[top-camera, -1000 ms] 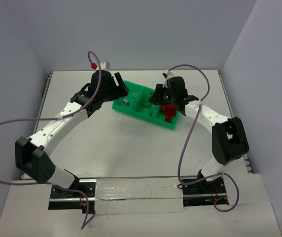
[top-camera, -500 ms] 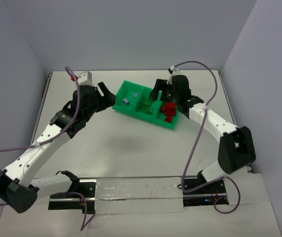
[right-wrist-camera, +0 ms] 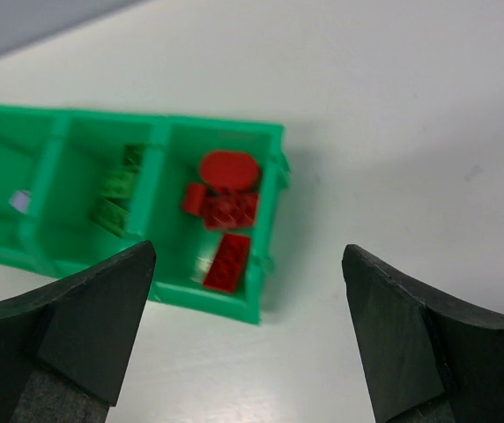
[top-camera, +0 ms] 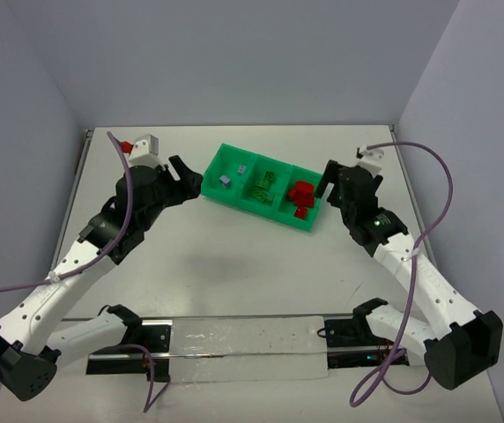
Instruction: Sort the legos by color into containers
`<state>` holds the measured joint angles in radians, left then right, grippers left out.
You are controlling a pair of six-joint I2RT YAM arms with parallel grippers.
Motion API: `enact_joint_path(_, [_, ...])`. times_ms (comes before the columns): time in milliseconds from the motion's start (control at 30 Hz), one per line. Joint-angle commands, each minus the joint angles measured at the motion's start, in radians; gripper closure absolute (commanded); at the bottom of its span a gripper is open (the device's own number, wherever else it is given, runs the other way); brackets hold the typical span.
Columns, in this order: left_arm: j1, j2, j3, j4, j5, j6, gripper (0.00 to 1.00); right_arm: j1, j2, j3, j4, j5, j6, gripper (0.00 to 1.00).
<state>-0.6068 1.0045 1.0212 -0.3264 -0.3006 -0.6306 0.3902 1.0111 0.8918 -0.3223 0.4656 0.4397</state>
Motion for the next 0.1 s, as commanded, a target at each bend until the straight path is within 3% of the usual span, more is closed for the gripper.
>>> enact_joint_path(0, [-0.005,-0.031,0.002,0.068,0.030,0.035,0.21,0.002,-0.081,-0.070,-0.061,0.076,0.024,0.07])
enact_joint_path(67, [-0.004,-0.027,0.011,0.056,0.025,0.040,0.21,0.002,-0.119,-0.109,-0.050,0.074,0.028,0.07])
